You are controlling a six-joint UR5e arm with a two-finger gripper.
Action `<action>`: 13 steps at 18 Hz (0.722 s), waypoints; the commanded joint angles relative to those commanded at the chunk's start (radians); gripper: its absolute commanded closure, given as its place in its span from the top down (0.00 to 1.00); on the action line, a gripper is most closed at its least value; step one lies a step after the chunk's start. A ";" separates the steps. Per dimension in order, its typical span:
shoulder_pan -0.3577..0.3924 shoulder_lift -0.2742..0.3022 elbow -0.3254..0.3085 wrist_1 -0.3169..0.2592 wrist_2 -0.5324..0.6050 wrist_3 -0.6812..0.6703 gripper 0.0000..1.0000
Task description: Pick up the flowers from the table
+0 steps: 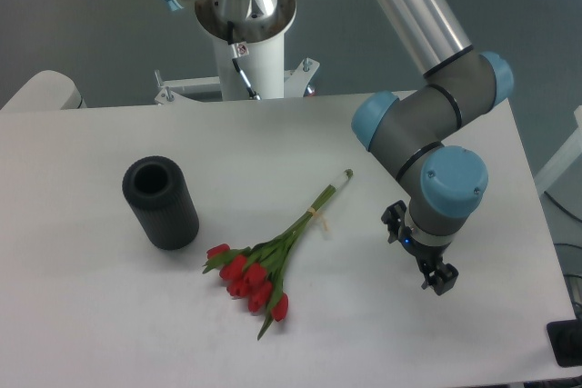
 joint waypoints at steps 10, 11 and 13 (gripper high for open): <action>0.000 0.011 -0.009 -0.003 -0.003 -0.012 1.00; 0.000 0.017 -0.018 -0.005 -0.008 -0.012 1.00; 0.002 0.037 -0.043 -0.012 -0.009 -0.012 1.00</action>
